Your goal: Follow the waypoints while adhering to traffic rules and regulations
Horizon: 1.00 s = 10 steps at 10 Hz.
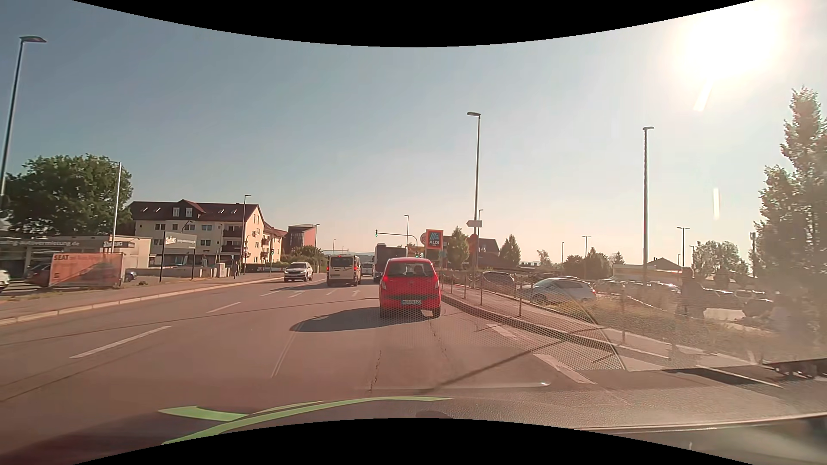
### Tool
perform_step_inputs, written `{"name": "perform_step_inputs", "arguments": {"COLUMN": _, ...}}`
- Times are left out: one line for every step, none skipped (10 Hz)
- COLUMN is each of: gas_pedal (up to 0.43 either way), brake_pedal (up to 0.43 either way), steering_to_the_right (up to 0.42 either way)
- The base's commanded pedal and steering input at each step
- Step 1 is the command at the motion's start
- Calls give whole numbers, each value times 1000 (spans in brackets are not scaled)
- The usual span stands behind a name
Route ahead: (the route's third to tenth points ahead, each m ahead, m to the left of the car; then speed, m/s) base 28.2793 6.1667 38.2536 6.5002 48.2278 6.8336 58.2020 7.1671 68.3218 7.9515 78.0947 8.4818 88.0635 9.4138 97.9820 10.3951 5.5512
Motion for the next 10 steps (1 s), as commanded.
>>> {"name": "perform_step_inputs", "arguments": {"gas_pedal": 67, "brake_pedal": 0, "steering_to_the_right": -21}}
{"name": "perform_step_inputs", "arguments": {"gas_pedal": 67, "brake_pedal": 0, "steering_to_the_right": -21}}
{"name": "perform_step_inputs", "arguments": {"gas_pedal": 67, "brake_pedal": 0, "steering_to_the_right": -21}}
{"name": "perform_step_inputs", "arguments": {"gas_pedal": 59, "brake_pedal": 0, "steering_to_the_right": -20}}
{"name": "perform_step_inputs", "arguments": {"gas_pedal": 59, "brake_pedal": 0, "steering_to_the_right": -20}}
{"name": "perform_step_inputs", "arguments": {"gas_pedal": 47, "brake_pedal": 0, "steering_to_the_right": -20}}
{"name": "perform_step_inputs", "arguments": {"gas_pedal": 47, "brake_pedal": 0, "steering_to_the_right": -20}}
{"name": "perform_step_inputs", "arguments": {"gas_pedal": 47, "brake_pedal": 0, "steering_to_the_right": -20}}
{"name": "perform_step_inputs", "arguments": {"gas_pedal": 47, "brake_pedal": 0, "steering_to_the_right": -20}}
{"name": "perform_step_inputs", "arguments": {"gas_pedal": 47, "brake_pedal": 0, "steering_to_the_right": -20}}
